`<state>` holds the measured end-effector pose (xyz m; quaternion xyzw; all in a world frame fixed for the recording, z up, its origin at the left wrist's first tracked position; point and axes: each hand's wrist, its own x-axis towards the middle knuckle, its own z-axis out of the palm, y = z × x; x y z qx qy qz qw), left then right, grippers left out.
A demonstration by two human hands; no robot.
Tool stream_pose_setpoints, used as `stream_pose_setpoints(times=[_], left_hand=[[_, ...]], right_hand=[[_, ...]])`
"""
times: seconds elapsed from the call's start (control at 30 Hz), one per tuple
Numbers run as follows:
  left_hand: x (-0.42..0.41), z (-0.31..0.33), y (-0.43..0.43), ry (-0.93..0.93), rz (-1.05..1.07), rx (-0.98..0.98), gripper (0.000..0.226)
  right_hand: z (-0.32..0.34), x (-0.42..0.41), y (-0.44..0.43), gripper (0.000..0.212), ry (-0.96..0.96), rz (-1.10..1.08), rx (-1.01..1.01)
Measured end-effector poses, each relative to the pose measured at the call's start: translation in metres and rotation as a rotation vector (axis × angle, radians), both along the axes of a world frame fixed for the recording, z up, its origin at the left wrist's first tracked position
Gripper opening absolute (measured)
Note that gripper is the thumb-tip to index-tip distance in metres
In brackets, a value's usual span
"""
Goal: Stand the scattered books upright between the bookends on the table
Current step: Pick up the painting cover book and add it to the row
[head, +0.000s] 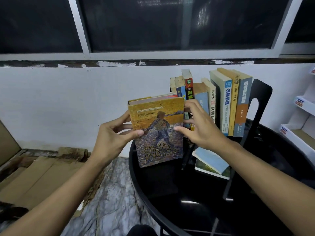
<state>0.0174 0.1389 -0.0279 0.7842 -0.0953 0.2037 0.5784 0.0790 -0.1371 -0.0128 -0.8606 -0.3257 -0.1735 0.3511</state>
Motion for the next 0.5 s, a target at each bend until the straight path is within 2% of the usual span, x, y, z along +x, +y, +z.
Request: stream_pose_setpoints(times=[0.17,0.33,0.4,0.5], left_hand=[[-0.004,0.001,-0.003,-0.029,-0.037,0.038,0.074],[-0.008,0.004,-0.006,-0.025,-0.020,0.085,0.057],[-0.008,0.002,-0.007,-0.032,0.000,0.088,0.056],[-0.010,0.000,-0.009,-0.027,-0.007,0.078,0.054]], right_hand=[[-0.003,0.002,-0.002,0.079,-0.073,-0.063,-0.001],[0.000,-0.006,0.001,0.109,-0.331,-0.217,-0.056],[0.001,-0.012,0.005,0.110,-0.404,-0.202,-0.135],[0.004,-0.018,0.012,0.097,-0.380,-0.176,-0.210]])
